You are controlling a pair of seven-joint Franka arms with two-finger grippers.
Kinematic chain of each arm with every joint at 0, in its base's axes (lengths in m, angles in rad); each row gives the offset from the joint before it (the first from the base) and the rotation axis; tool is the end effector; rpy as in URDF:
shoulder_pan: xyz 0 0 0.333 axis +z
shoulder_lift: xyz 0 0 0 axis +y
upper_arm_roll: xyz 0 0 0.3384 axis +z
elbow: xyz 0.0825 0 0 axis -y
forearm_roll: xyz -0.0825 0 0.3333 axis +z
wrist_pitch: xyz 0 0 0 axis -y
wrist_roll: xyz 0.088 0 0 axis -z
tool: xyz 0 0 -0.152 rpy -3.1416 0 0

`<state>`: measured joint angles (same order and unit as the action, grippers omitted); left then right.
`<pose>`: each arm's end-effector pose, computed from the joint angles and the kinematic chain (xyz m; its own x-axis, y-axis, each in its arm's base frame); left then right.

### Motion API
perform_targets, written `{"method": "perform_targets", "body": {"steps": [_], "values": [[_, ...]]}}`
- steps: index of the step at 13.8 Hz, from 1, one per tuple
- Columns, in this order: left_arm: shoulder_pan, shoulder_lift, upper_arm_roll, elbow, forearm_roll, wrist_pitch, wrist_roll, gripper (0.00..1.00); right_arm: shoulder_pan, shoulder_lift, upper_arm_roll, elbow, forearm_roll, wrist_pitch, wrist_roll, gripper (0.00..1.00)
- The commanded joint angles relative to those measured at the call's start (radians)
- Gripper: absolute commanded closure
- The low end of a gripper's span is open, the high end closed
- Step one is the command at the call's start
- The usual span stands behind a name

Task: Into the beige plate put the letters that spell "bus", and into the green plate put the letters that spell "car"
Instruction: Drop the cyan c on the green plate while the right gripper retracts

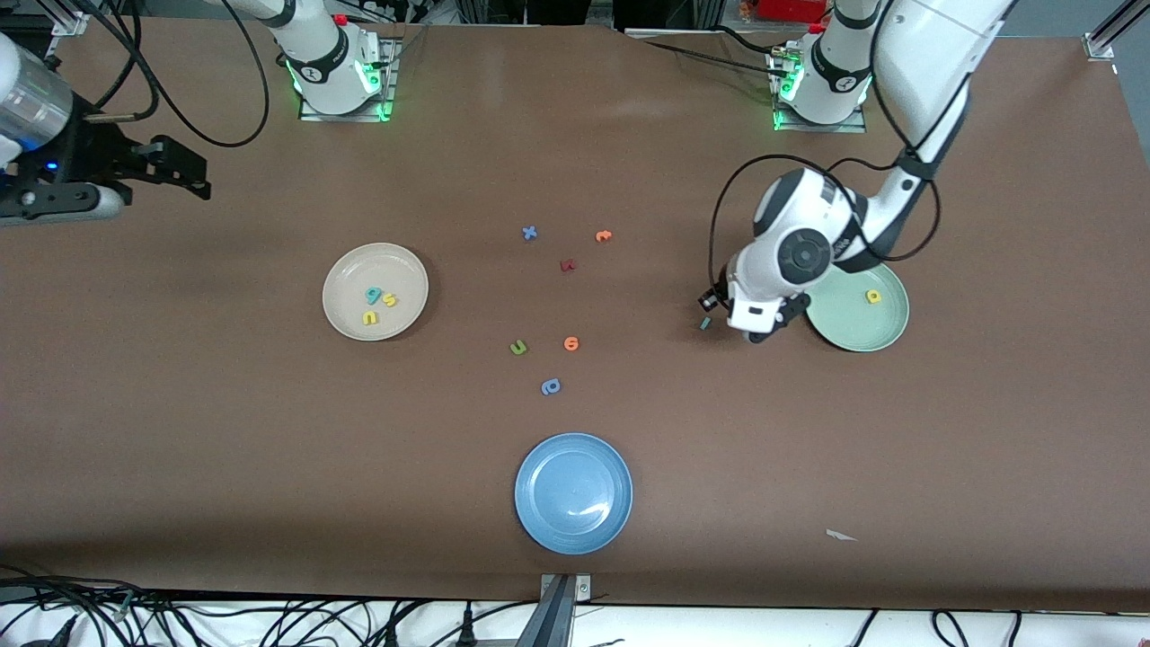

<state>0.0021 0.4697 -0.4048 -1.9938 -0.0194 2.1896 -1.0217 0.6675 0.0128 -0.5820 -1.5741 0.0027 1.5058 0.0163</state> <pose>0.5050 -0.2114 0.2393 0.7535 0.5920 -0.2862 0.5902 -0.8007 -0.1024 0.4943 0.0446 0.5898 0.9945 0.0685 -0.0788 0.0692 -0.9976 0.0056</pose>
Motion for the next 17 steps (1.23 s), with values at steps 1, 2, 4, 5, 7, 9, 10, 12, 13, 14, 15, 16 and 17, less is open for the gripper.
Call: {"method": "perform_targets", "body": {"steps": [1, 2, 4, 5, 7, 9, 10, 12, 13, 14, 15, 16, 17], "values": [[0.116, -0.011, -0.005, 0.081, -0.004, -0.175, 0.153, 0.93, -0.028, 0.156, -0.007, 0.124, 0.002, 0.034, -0.013, 0.0], [0.16, -0.02, -0.003, 0.088, -0.004, -0.203, 0.217, 0.93, -0.067, 0.168, 0.013, 0.164, 0.006, 0.045, -0.018, 0.0], [0.244, -0.026, 0.004, 0.089, 0.001, -0.244, 0.363, 0.93, -0.257, 0.165, 0.185, 0.169, 0.02, 0.05, -0.015, 0.0], [0.284, -0.026, 0.006, 0.089, 0.033, -0.26, 0.426, 0.93, -0.372, 0.162, 0.314, 0.169, 0.026, 0.05, -0.018, 0.0], [0.361, -0.011, 0.003, 0.078, 0.145, -0.269, 0.5, 0.93, -0.462, 0.115, 0.416, 0.128, 0.028, 0.028, -0.013, 0.0], [0.392, 0.039, 0.004, 0.078, 0.218, -0.266, 0.535, 0.91, -0.489, -0.005, 0.453, -0.028, 0.025, 0.062, -0.004, 0.0], [0.403, 0.062, 0.003, 0.078, 0.254, -0.258, 0.535, 0.89, -0.549, -0.058, 0.493, -0.103, 0.025, 0.124, -0.004, 0.0], [0.404, 0.082, 0.003, 0.081, 0.262, -0.255, 0.532, 0.82, -0.636, -0.077, 0.598, -0.13, -0.001, 0.169, -0.002, 0.0], [0.403, 0.084, 0.003, 0.079, 0.26, -0.255, 0.528, 0.78, -0.649, -0.077, 0.603, -0.13, -0.001, 0.168, -0.002, 0.0], [0.403, 0.086, 0.003, 0.079, 0.256, -0.255, 0.523, 0.66, -0.651, -0.076, 0.603, -0.127, -0.001, 0.168, -0.004, 0.0], [0.4, 0.086, 0.001, 0.079, 0.253, -0.255, 0.52, 0.57, -0.66, -0.07, 0.603, -0.116, 0.003, 0.174, -0.004, 0.0], [0.4, 0.084, 0.0, 0.081, 0.25, -0.255, 0.517, 0.35, -0.663, -0.048, 0.602, -0.11, 0.013, 0.189, -0.004, 0.0], [0.398, 0.078, -0.005, 0.084, 0.248, -0.257, 0.514, 0.01, -0.663, -0.019, 0.6, -0.072, 0.013, 0.203, -0.013, 0.0]]}}
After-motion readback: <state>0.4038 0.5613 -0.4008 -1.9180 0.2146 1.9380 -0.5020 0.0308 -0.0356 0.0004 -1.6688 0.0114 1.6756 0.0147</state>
